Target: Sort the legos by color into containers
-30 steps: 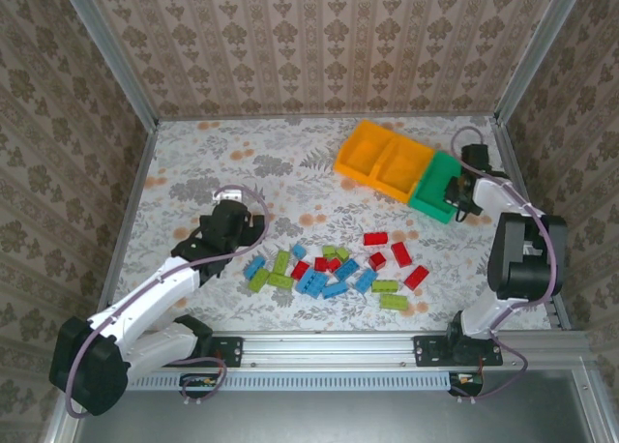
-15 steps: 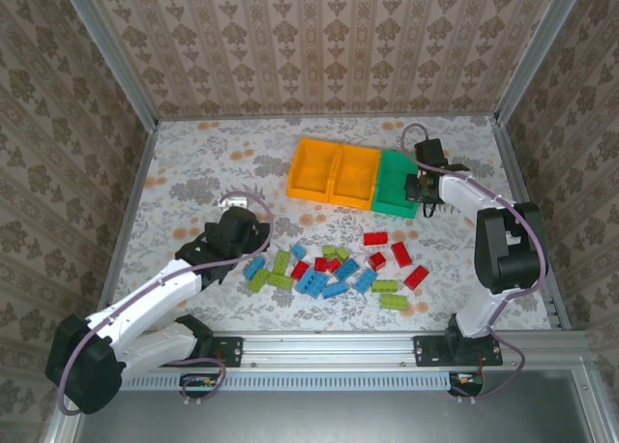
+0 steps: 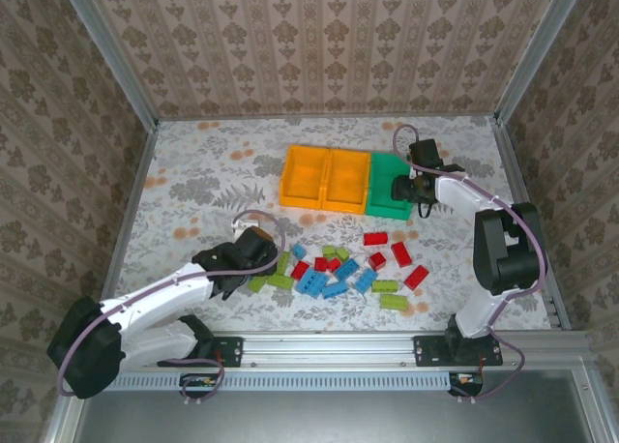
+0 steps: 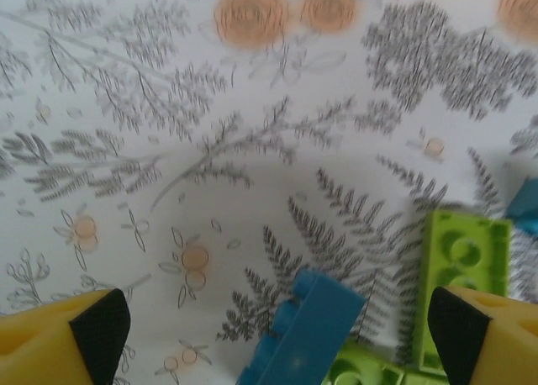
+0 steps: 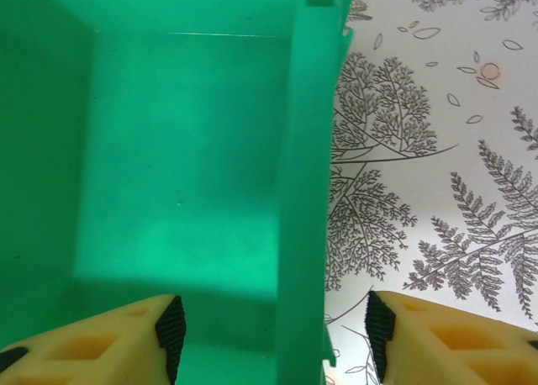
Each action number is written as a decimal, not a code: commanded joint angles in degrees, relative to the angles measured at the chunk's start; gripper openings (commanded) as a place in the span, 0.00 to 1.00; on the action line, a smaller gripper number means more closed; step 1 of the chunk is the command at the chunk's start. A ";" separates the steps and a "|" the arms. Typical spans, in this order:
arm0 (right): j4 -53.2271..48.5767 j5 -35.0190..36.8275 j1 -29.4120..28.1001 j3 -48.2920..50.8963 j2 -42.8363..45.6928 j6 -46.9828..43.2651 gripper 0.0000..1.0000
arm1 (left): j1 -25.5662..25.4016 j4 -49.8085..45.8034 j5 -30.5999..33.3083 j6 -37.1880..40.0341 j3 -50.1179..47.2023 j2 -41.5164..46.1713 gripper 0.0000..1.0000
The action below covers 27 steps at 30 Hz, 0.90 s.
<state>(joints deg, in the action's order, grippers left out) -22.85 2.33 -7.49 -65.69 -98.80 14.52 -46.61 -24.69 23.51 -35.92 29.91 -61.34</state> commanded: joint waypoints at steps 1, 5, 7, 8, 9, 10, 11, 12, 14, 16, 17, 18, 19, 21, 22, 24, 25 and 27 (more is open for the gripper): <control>-0.09 -2.30 0.45 -0.05 3.16 -1.18 0.65 | -0.71 -0.63 -2.99 -2.59 -1.88 1.76 0.92; -0.02 -3.97 1.36 0.18 5.12 -0.30 0.67 | -1.03 -0.58 -3.57 -2.95 -3.33 2.08 0.88; 0.25 -4.91 2.01 0.45 5.96 0.43 0.67 | -1.19 -0.15 -3.71 -2.85 -3.71 1.94 0.88; 0.35 -5.43 2.32 0.63 6.27 0.51 0.67 | -1.17 0.18 -3.76 -2.80 -3.85 1.93 0.87; 0.50 -5.83 2.62 0.73 6.46 0.74 0.67 | -1.20 0.63 -3.82 -2.73 -3.97 1.80 0.86; 0.42 -6.06 2.89 0.84 6.59 0.92 0.67 | -1.19 1.07 -3.81 -2.66 -4.03 1.60 0.84; 0.31 -6.04 3.00 0.87 6.61 0.90 0.67 | -1.16 1.42 -3.75 -2.51 -4.07 1.50 0.82; 0.15 -6.03 3.17 0.92 6.67 1.01 0.67 | -1.14 1.57 -3.53 -2.49 -4.07 1.19 0.80; 0.08 -6.13 3.33 1.16 6.75 0.96 0.67 | -1.03 1.44 -2.82 -2.56 -4.07 0.67 0.77; -0.01 -6.12 3.53 1.61 7.01 0.99 0.67 | -0.56 1.19 -2.15 -2.83 -4.15 0.76 0.71; -0.03 -6.15 3.61 1.83 7.16 0.89 0.67 | -0.22 1.37 -2.14 -2.84 -4.36 1.00 0.68; 0.00 -6.03 3.70 2.03 7.38 0.93 0.67 | 0.17 1.97 -2.43 -2.73 -4.66 1.29 0.66; 0.00 -6.09 3.86 2.21 7.56 0.86 0.67 | 0.58 2.76 -2.97 -2.42 -4.93 1.69 0.65; -0.14 -6.02 4.14 2.45 7.82 0.81 0.67 | 1.44 3.75 -4.26 -1.58 -5.26 1.85 0.65; -0.09 -6.07 4.30 2.56 8.00 0.86 0.67 | 1.81 3.93 -4.63 -1.35 -5.27 1.70 0.65; -0.10 -6.10 4.58 2.67 8.19 0.94 0.67 | 2.44 4.40 -5.55 -0.91 -5.30 1.27 0.64; -0.18 -6.20 4.74 2.75 8.25 0.91 0.67 | 2.64 4.77 -6.11 -0.67 -5.38 1.01 0.64; -0.18 -6.37 4.94 2.76 8.24 1.01 0.67 | 2.97 5.64 -7.02 -0.25 -5.51 0.24 0.64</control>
<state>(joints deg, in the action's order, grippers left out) -22.50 -2.92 -3.03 -63.88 -92.51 14.98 -44.21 -20.69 18.55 -37.56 25.12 -60.42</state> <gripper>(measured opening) 0.674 0.642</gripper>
